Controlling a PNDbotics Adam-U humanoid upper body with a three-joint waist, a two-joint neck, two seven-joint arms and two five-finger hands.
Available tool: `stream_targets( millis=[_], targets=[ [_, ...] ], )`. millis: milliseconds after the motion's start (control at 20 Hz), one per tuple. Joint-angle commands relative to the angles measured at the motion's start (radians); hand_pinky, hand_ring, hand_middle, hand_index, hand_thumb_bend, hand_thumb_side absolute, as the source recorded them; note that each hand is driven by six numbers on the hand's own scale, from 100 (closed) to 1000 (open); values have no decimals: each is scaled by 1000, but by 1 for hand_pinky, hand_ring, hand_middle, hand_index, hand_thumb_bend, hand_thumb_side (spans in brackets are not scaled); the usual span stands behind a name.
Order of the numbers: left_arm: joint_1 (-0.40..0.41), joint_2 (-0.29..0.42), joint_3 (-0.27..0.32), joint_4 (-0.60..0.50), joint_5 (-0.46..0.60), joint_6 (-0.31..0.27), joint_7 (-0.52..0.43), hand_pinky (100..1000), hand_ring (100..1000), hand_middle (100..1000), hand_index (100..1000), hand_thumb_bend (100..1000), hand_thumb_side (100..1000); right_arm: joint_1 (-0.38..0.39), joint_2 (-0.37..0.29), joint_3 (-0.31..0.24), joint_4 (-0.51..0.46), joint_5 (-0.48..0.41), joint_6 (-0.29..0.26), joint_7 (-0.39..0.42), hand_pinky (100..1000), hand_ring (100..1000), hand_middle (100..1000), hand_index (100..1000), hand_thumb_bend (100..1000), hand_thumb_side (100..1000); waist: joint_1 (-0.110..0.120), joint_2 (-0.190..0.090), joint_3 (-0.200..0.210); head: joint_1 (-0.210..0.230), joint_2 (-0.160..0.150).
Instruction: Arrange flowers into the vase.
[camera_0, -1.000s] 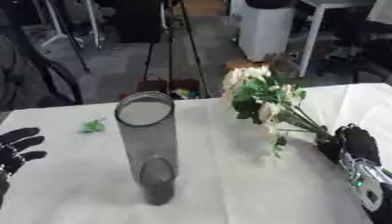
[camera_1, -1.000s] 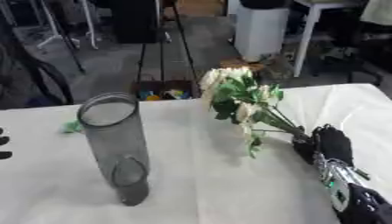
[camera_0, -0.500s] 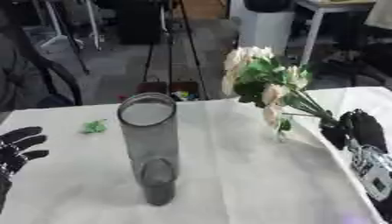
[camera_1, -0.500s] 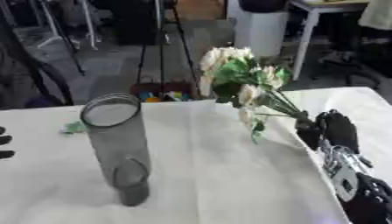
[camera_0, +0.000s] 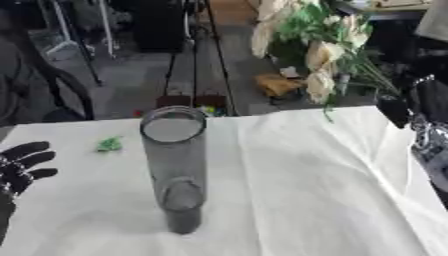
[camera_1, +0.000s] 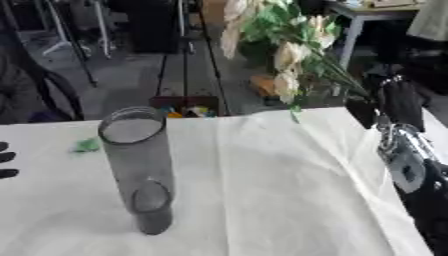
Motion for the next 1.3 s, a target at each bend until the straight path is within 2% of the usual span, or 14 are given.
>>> stream_targets(
  millis=[50,750,1300],
  targets=[
    [-8,29,7,-10,0,-2,1,760,827,790,820,1000,781,-48,-57,5,-45,-12,-6,10,100,100,100,100,100,831,-4,-20,3,2,4],
    [-4,37,0,-7,-1,0,-4,758,826,788,819,1000,783,-168,-59,44,-103,-20,-27,32,100,100,100,100,100,828,-17,-38,26,-1,10],
    [-6,36,-9,-6,3,3,-10,757,825,786,819,1000,785,-261,23,55,-202,-176,-23,81,100,100,100,100,100,853,-15,-52,53,-17,7]
  ],
)
